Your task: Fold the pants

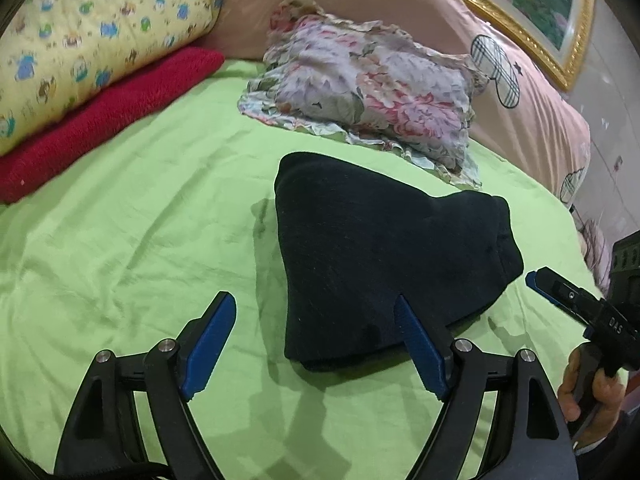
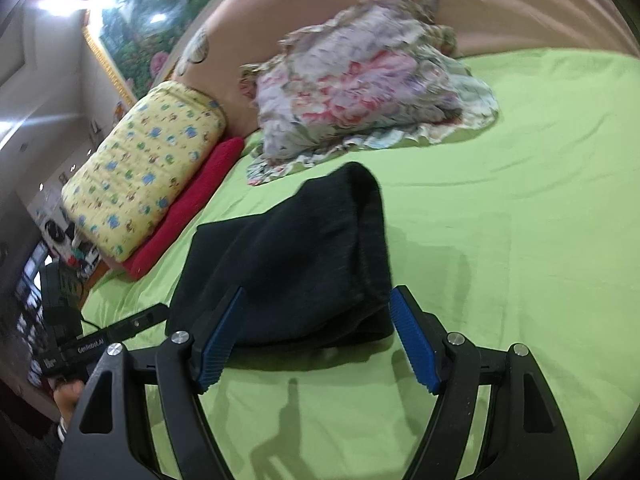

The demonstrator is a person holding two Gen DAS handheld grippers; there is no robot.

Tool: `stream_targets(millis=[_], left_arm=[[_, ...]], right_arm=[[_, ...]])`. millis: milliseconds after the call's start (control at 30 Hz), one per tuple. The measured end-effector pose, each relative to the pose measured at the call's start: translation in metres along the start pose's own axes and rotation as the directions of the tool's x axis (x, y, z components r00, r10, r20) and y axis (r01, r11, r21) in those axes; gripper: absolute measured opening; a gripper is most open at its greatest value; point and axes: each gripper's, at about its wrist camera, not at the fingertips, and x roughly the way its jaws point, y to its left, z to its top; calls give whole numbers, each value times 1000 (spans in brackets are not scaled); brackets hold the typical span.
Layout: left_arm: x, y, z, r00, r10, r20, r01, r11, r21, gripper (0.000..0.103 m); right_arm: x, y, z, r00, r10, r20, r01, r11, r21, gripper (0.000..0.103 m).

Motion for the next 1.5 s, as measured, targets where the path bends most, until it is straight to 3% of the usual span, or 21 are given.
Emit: stream_targets(millis=[100,233,500,1067,1500], left_arm=[[-9,-6,-5,1000,1,4,-1,1000,18,84],[-13,-22,-12,998,55,-9,-54,994,96,84],[-18,-46,-35,995,96,10,-96,974,204,85],[10,-54,-41,997,81,4,-80,972,221,87],[23,-56,-42,993,115,5,-113,966,233,88]], right_arm=[[-5,15,-5,1000,-5,-9,4,997,-80,76],[-11,28,-12,1000,-17,-18,14,987,-161,81],[-16,36,-26,998,-66,-24,58,966,-252,86],[3,43,-44,995,-97,-24,85,945,-317,87],[20,42,-40,994,-96,-43,79,950,-303,87]])
